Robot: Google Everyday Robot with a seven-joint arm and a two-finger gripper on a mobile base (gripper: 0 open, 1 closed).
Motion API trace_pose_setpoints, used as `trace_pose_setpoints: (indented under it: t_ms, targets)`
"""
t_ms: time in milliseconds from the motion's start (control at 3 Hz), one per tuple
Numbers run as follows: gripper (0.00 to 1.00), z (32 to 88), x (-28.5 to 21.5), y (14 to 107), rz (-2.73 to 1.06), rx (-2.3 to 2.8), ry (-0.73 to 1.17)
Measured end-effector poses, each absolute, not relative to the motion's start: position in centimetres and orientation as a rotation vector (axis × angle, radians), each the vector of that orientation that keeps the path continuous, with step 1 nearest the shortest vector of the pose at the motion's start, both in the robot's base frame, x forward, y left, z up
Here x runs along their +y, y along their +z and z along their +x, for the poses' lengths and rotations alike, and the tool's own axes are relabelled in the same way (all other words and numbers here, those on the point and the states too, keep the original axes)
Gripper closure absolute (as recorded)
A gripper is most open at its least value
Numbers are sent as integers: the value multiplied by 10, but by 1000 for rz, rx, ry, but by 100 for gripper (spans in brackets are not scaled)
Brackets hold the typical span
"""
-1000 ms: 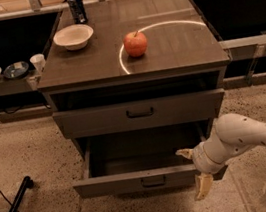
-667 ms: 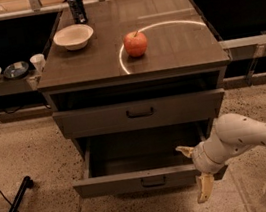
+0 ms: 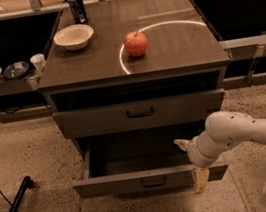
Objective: Open middle drawer
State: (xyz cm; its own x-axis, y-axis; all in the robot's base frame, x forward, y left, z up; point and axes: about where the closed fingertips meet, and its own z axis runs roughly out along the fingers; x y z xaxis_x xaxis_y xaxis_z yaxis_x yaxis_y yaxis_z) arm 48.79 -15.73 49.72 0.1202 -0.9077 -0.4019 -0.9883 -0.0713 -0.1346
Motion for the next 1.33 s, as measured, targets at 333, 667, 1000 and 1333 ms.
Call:
trace_pose_setpoints:
  t_ms: [333, 667, 1000, 1333]
  targets:
    - [18, 500, -161, 497, -2044, 1853, 227]
    - [42, 517, -164, 493, -2041, 1853, 167]
    - [66, 538, -163, 489, -2045, 1848, 118]
    - [89, 557, -165, 484, -2040, 1860, 108]
